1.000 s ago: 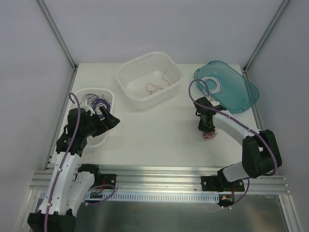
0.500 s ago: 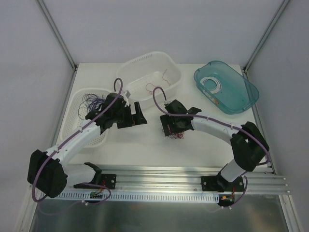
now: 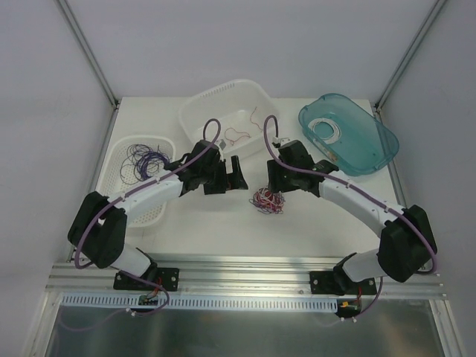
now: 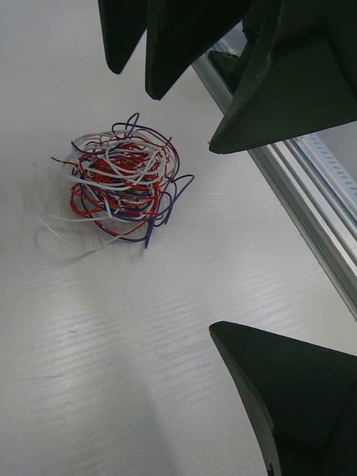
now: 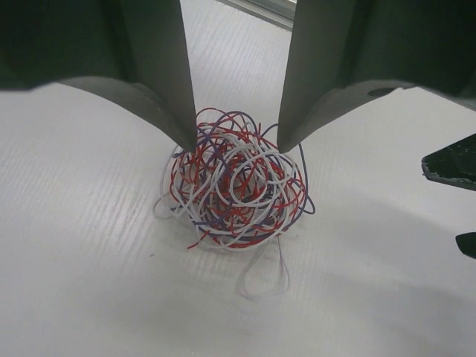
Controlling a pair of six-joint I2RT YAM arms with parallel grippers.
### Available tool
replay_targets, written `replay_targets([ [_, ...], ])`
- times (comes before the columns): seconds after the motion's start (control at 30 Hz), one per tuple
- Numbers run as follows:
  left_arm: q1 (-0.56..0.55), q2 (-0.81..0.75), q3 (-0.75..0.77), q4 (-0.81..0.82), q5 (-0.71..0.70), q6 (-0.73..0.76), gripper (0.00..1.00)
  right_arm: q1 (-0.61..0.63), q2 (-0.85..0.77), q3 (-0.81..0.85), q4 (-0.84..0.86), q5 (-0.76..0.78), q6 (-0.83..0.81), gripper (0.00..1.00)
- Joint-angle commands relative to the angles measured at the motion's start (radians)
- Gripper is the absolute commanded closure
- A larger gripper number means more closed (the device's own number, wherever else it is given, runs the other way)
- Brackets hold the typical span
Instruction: Untangle the cables
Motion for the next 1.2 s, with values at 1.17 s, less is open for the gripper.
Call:
replay_targets([
  [1.17, -0.017, -0.021, -0.104, 0.11, 0.028, -0.018, 0.03, 0.012, 0.146, -0.065, 0.15, 0.022, 0.396, 0.82],
])
